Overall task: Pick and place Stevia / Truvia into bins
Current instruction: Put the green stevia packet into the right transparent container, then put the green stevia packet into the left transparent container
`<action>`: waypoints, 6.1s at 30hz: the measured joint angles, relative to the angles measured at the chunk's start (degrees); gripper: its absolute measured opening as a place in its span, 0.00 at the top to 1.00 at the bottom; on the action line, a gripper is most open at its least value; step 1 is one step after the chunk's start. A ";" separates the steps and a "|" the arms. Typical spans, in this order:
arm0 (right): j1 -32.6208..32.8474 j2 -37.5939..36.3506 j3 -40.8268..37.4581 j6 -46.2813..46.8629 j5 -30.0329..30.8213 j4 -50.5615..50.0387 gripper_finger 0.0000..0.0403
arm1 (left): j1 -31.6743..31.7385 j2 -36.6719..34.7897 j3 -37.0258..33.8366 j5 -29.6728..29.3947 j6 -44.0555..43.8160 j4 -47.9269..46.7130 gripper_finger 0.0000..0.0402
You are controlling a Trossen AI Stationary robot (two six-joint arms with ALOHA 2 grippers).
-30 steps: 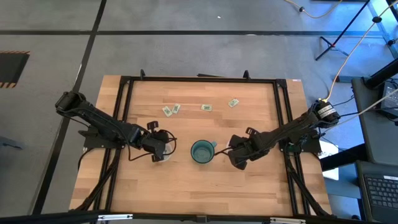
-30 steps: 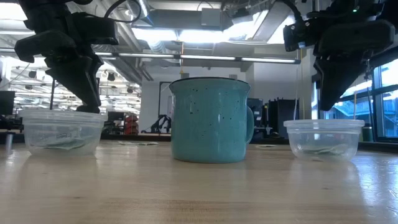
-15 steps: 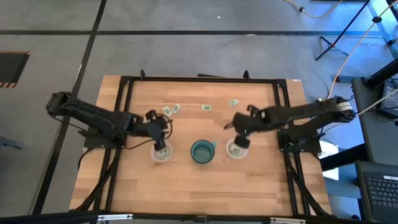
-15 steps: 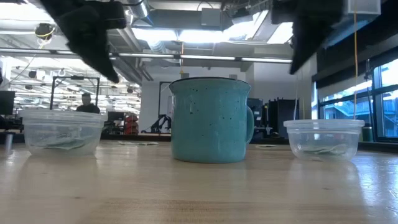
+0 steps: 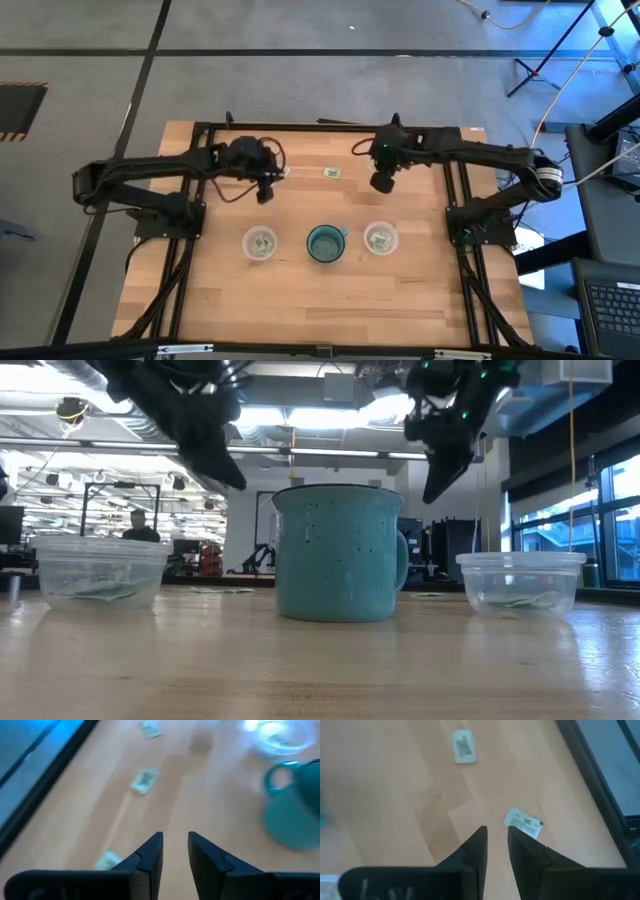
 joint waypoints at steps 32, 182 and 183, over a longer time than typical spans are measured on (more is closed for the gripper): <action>-7.22 6.84 0.00 6.35 -9.37 4.39 0.80 | 27.50 19.97 -0.20 27.50 22.25 17.66 0.79; 27.76 -2.85 0.11 57.12 7.48 -13.63 0.68 | 27.67 24.76 0.71 16.02 24.90 26.17 0.79; 26.91 -3.84 0.11 55.18 8.97 -13.53 0.68 | 27.67 24.74 1.19 13.53 23.92 25.01 0.79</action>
